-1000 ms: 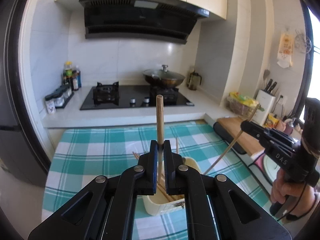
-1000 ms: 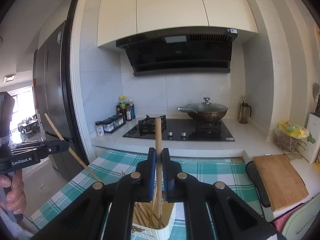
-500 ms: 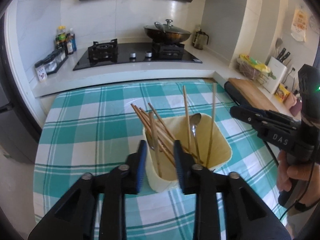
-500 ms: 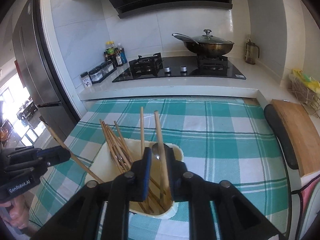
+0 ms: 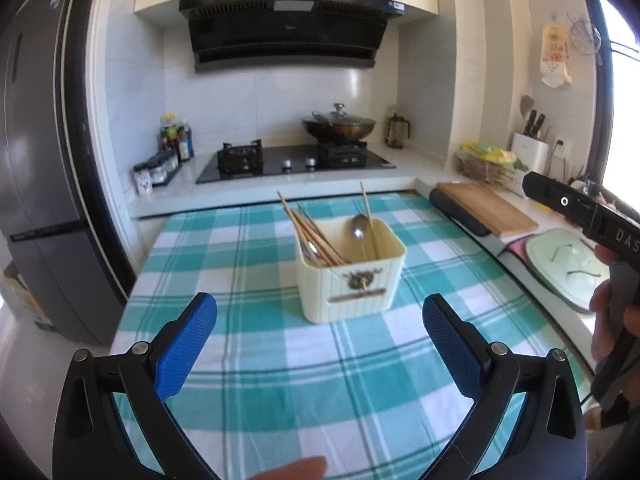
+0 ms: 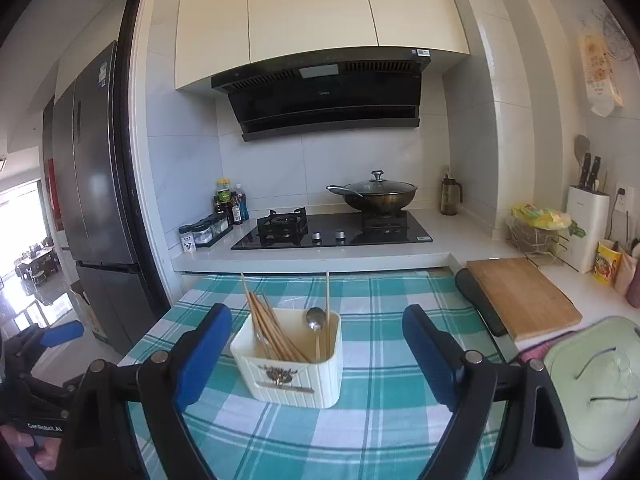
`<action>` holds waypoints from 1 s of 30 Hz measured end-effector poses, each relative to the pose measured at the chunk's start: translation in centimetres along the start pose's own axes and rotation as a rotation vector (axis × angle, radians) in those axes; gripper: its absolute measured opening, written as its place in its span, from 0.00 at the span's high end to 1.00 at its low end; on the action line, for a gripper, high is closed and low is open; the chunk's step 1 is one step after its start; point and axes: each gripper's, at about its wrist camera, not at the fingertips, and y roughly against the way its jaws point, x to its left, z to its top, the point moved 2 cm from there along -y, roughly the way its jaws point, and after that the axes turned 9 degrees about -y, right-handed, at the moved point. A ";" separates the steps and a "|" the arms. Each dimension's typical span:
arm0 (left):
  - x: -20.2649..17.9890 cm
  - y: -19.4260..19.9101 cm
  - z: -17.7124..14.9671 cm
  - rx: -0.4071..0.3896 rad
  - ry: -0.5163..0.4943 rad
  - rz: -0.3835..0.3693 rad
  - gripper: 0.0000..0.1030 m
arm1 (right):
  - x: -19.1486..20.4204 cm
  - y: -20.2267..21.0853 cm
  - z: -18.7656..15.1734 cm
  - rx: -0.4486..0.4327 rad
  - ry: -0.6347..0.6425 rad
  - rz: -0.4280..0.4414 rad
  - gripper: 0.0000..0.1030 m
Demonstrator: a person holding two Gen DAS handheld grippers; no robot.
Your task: Organize utensils
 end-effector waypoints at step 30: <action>-1.2 5.3 -1.3 -0.010 0.050 0.223 0.00 | 4.7 7.4 -5.8 0.083 0.129 -0.050 0.00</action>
